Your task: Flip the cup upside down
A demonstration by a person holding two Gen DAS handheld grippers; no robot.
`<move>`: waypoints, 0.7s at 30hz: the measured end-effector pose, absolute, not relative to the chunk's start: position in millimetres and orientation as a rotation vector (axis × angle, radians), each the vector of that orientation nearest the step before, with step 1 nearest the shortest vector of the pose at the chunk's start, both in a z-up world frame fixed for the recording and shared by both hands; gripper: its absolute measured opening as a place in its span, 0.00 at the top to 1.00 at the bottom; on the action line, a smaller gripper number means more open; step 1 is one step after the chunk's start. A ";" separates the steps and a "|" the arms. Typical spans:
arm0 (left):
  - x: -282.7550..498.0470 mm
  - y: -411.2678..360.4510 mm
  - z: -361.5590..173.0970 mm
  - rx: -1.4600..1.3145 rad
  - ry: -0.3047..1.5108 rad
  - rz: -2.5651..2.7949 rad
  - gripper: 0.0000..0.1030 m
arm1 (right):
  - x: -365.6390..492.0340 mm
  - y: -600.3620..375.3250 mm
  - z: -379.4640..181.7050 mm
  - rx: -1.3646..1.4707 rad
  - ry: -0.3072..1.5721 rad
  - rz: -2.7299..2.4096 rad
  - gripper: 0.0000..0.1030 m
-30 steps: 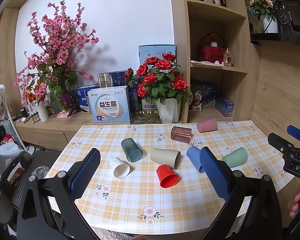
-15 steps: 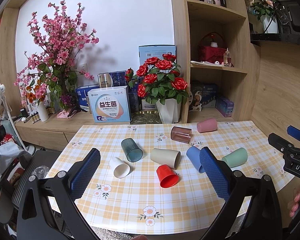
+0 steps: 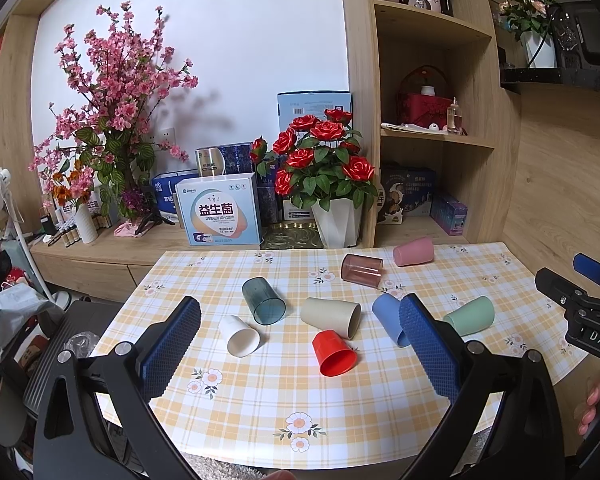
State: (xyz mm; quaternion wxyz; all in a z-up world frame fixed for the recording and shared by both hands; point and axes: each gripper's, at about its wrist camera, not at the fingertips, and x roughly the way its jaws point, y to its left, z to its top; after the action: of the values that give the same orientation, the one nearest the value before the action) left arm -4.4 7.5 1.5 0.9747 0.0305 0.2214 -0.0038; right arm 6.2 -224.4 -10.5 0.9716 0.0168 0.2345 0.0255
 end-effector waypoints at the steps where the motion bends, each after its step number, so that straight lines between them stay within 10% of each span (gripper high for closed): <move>1: -4.2 7.1 1.4 0.062 0.447 -0.008 0.06 | 6.1 -224.5 -10.5 0.034 0.474 0.051 0.14; 21: -8.2 21.5 4.2 0.041 0.451 -0.032 0.06 | 6.2 -233.9 -10.2 0.041 0.482 0.052 0.14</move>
State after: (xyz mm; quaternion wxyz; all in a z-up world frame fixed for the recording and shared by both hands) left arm -8.2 21.5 4.2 0.9744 0.0202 0.2234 -0.0158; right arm 6.2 -233.9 -10.2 0.9706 0.0203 0.2385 0.0256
